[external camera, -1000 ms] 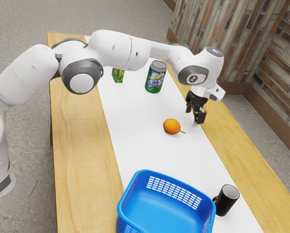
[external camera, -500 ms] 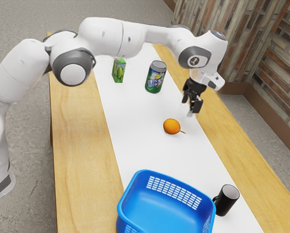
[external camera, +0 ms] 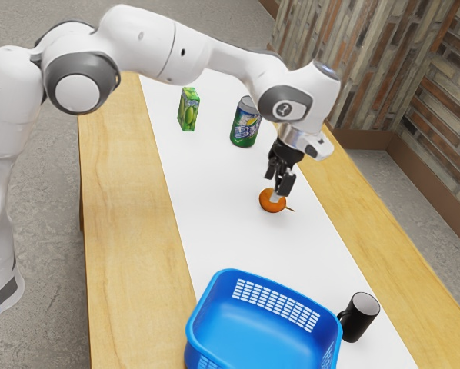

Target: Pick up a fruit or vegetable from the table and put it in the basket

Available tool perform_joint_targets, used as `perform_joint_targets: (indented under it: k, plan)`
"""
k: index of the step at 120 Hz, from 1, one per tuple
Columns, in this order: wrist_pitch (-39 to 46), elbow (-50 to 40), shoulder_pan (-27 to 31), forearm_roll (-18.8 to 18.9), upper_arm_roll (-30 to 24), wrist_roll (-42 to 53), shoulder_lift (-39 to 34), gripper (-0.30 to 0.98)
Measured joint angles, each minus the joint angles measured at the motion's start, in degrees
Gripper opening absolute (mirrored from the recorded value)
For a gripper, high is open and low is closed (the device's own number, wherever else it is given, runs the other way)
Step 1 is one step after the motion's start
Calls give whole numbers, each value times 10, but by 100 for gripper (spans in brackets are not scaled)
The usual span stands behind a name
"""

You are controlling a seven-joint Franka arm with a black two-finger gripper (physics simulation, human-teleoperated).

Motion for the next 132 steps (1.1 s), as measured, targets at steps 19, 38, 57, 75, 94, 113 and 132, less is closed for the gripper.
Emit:
perform_joint_targets:
  k: [19, 38, 57, 75, 94, 113, 132]
  plan:
    - [48, -3, 5, -9, 0, 3, 28, 66]
    - [72, -5, 14, -10, 1, 6, 41, 66]
    - [76, -5, 18, -10, 1, 8, 43, 63]
    - [65, -1, 21, -9, 1, 10, 42, 48]
    - [19, 34, 20, -4, -2, 10, 40, 43]
    - [-36, 76, 5, -1, -12, 10, 15, 43]
    - [-67, 77, -63, 1, -11, 9, -56, 43]
